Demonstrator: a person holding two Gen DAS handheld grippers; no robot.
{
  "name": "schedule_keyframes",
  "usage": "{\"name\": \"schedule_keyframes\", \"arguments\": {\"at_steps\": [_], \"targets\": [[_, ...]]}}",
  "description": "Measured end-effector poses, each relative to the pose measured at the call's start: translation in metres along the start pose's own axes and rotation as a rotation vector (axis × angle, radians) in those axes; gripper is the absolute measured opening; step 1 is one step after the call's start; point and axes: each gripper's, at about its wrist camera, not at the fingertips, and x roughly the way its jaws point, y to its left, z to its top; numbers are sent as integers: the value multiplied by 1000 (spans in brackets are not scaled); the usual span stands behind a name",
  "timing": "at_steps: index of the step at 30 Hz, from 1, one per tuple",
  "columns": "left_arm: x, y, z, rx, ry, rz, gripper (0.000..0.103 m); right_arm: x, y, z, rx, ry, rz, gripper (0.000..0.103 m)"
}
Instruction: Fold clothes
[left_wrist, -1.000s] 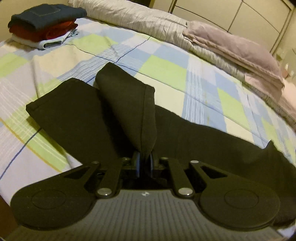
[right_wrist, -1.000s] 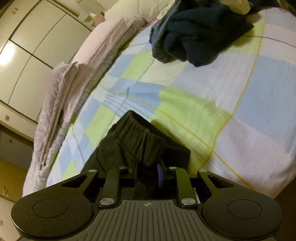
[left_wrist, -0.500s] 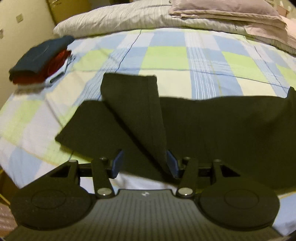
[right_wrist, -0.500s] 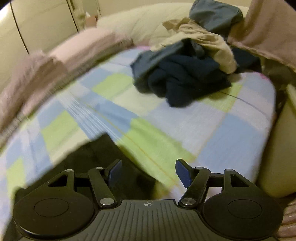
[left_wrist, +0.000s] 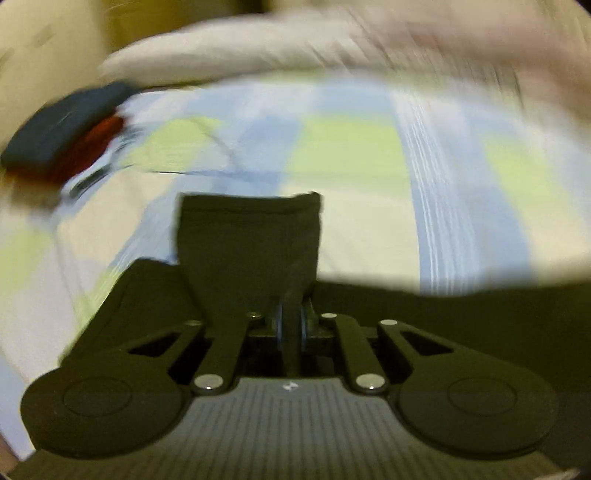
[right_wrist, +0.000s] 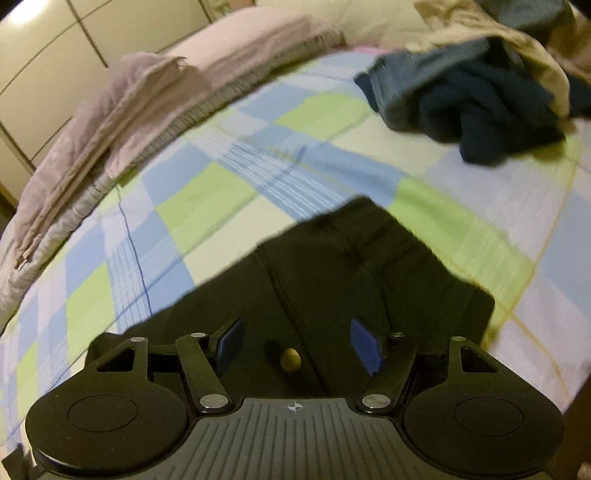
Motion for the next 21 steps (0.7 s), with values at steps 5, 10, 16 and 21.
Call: {"name": "schedule_keyframes", "arguments": {"at_steps": [5, 10, 16, 21], "targets": [[-22, 108, -43, -624, 7, -60, 8, 4, -7, -6, 25, 33, -34, 67], [-11, 148, -68, -903, 37, -138, 20, 6, -2, -10, -11, 44, -58, 67], [-15, 148, -49, -809, 10, -142, 1, 10, -6, -10, -3, 57, -51, 67], [-10, 148, -53, -677, 83, -79, 4, 14, -13, -10, 2, 64, -23, 67]]}}
